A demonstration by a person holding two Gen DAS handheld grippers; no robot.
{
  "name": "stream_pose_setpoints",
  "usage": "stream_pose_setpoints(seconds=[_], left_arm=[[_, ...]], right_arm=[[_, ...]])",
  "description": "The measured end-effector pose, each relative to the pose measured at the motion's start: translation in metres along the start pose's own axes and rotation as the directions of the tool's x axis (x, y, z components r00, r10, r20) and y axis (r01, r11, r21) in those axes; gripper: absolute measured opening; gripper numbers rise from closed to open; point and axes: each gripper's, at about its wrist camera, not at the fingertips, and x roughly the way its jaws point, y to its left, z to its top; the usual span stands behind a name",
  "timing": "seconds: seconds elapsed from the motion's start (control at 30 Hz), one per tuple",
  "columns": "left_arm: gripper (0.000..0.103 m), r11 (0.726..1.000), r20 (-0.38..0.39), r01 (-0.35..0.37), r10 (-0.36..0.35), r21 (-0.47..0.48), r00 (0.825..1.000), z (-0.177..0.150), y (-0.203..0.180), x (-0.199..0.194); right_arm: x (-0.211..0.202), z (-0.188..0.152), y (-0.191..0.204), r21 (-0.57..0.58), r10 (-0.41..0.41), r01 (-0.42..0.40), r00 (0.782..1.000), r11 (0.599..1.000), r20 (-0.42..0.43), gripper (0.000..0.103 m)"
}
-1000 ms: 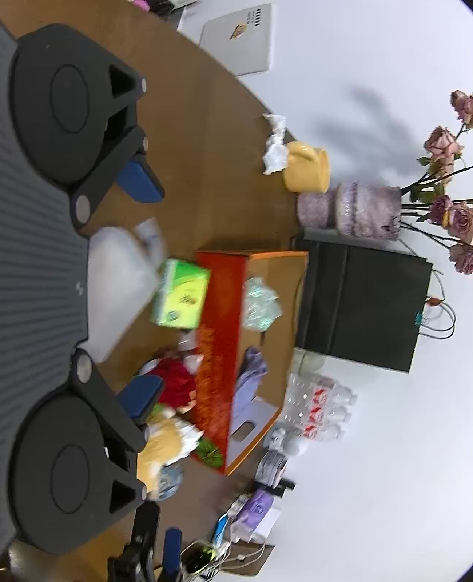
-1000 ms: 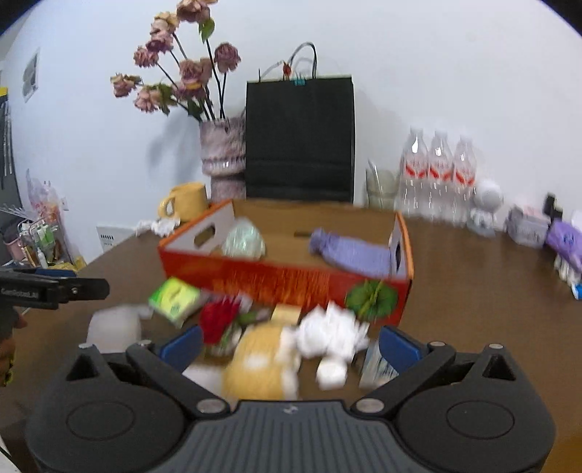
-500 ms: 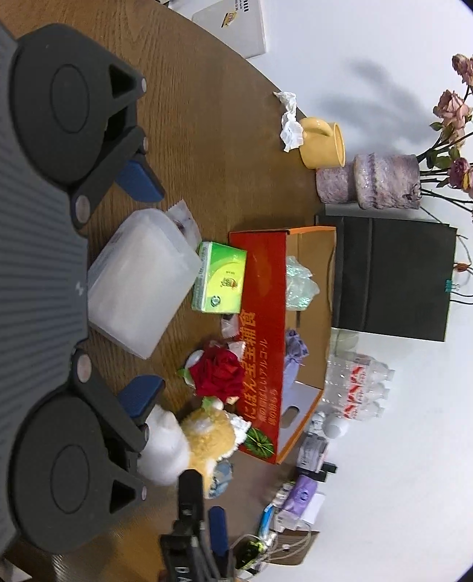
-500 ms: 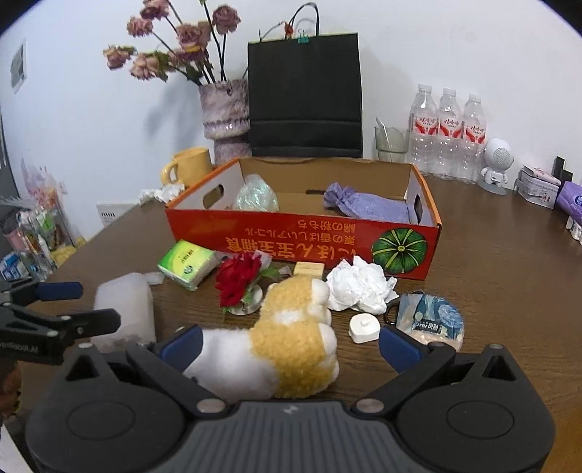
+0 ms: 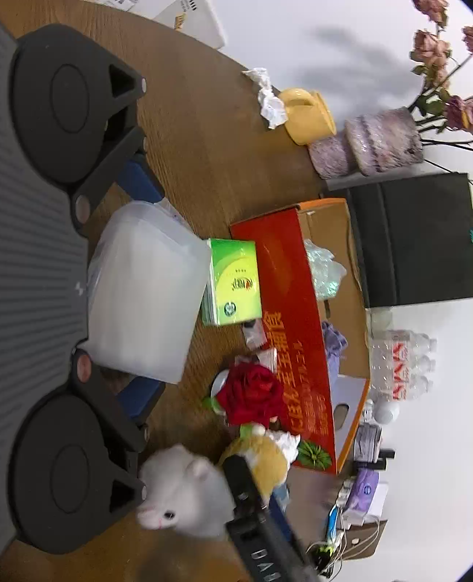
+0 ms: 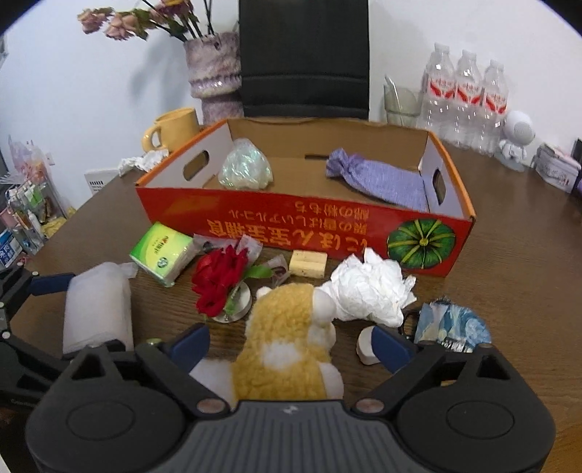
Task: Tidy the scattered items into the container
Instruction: 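Grasp the clear plastic container with the left tool while the right grasps the plush toy, then lower the container and plush toy into the box and release both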
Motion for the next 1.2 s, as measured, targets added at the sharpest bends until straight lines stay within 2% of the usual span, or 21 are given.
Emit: stream_pose_setpoints(seconds=[0.1,0.17,0.33,0.5,0.63,0.77,0.93,1.03,1.2], left_arm=[[0.103,1.0,-0.009,-0.001,0.001,-0.03,1.0,0.001,0.003,0.009],[0.091,0.999,-0.012,-0.003,0.002,-0.044,1.0,0.002,0.002,0.011],[0.084,0.994,-0.004,-0.041,0.041,-0.102,0.999,0.002,0.002,0.007],[0.083,0.988,0.013,-0.08,0.082,-0.135,0.997,0.0,0.001,-0.003],[0.083,0.984,0.079,-0.093,0.106,-0.153,0.991,0.007,0.001,-0.03],[0.083,0.988,0.19,-0.069,0.094,-0.135,0.977,0.04,0.004,-0.058],[0.084,0.993,0.258,-0.021,0.051,-0.117,0.965,0.114,0.008,-0.052],[0.084,0.99,0.205,-0.015,0.044,-0.139,0.978,0.159,0.008,-0.019],[0.083,0.972,0.051,-0.023,0.036,-0.233,0.998,0.206,0.015,0.051]], right_arm=[[0.007,-0.005,-0.001,0.017,0.006,-0.005,1.0,1.0,-0.025,0.071],[0.01,-0.008,-0.002,0.031,0.023,-0.022,0.999,0.999,-0.035,0.059],[0.006,-0.014,-0.005,0.028,0.033,-0.033,0.999,0.999,0.002,0.05],[-0.003,-0.018,-0.01,0.038,0.037,-0.039,0.998,0.999,0.04,0.048],[-0.018,-0.019,-0.016,0.058,0.05,-0.055,0.995,0.997,0.084,0.048],[-0.05,-0.006,-0.023,0.062,0.061,-0.074,0.98,0.995,0.19,0.048],[-0.077,0.049,-0.037,0.021,0.048,-0.058,0.947,0.998,0.319,0.048],[-0.07,0.092,-0.047,-0.003,0.011,-0.011,0.939,1.0,0.344,0.048],[-0.025,0.152,-0.059,-0.02,-0.019,0.025,0.964,0.999,0.266,0.048]])
